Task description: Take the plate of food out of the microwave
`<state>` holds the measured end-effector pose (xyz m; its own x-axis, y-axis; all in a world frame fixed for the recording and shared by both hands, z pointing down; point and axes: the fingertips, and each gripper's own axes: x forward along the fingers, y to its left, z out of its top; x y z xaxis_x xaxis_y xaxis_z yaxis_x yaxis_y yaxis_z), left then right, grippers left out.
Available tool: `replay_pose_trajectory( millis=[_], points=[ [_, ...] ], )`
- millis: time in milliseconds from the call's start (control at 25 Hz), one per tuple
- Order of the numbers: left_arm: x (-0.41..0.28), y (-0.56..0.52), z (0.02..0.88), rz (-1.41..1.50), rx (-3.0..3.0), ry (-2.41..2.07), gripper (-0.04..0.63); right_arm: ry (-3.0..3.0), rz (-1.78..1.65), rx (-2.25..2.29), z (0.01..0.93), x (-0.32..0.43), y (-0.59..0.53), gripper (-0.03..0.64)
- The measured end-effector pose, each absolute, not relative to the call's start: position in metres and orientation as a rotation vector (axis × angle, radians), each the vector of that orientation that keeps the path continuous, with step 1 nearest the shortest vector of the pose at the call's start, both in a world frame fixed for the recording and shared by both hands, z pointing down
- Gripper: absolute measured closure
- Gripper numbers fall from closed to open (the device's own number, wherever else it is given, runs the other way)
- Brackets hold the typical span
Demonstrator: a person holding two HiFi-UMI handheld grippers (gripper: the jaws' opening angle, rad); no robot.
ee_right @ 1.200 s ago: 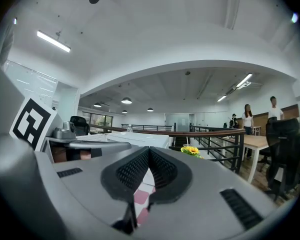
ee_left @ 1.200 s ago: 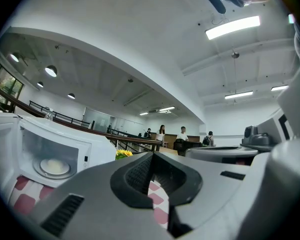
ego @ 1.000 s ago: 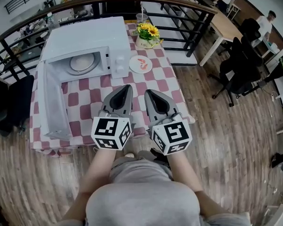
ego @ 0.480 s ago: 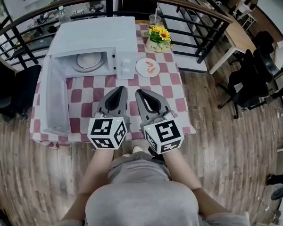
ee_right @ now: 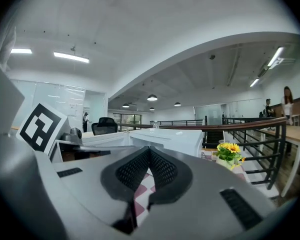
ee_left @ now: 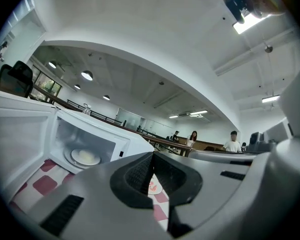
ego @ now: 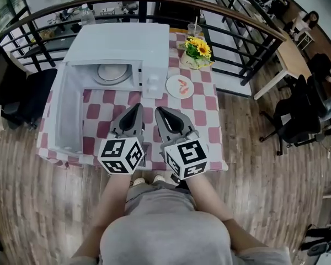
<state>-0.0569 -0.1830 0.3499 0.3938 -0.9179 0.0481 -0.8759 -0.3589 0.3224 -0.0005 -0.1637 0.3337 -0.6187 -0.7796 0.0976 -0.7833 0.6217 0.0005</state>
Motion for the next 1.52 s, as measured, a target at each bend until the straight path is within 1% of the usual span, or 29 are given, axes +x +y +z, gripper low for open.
replay_pose_trajectory(
  millis=[240,640,800,880,960,1200,1280,1520],
  points=[
    [-0.078,-0.195,0.350,-0.210,2.358,-1.587,0.593,-2.765,0.114,1.307,0.343,-0.019,-0.173,0.594],
    [-0.122,-0.228,0.376,-0.173,2.329,-1.531,0.586,-2.777,0.149,1.316,0.360,-0.057,-0.196,0.594],
    [-0.137,-0.241,0.387,-0.167,2.310,-1.507,0.553,-2.765,0.160,1.319,0.370,-0.074,-0.207,0.594],
    [-0.145,-0.248,0.395,-0.166,2.286,-1.496,0.526,-2.767,0.174,1.319,0.374,-0.082,-0.213,0.594],
    [-0.155,-0.255,0.406,-0.172,2.243,-1.487,0.485,-2.771,0.202,1.320,0.379,-0.088,-0.217,0.594],
    [-0.177,-0.274,0.433,-0.219,2.129,-1.470,0.391,-2.764,0.321,1.343,0.398,-0.095,-0.230,0.594],
    [-0.182,-0.281,0.438,-0.251,2.093,-1.451,0.380,-2.754,0.342,1.349,0.404,-0.097,-0.235,0.594],
    [-0.195,-0.304,0.458,-0.340,1.955,-1.399,0.380,-2.734,0.348,1.327,0.413,-0.105,-0.245,0.594]
  ],
)
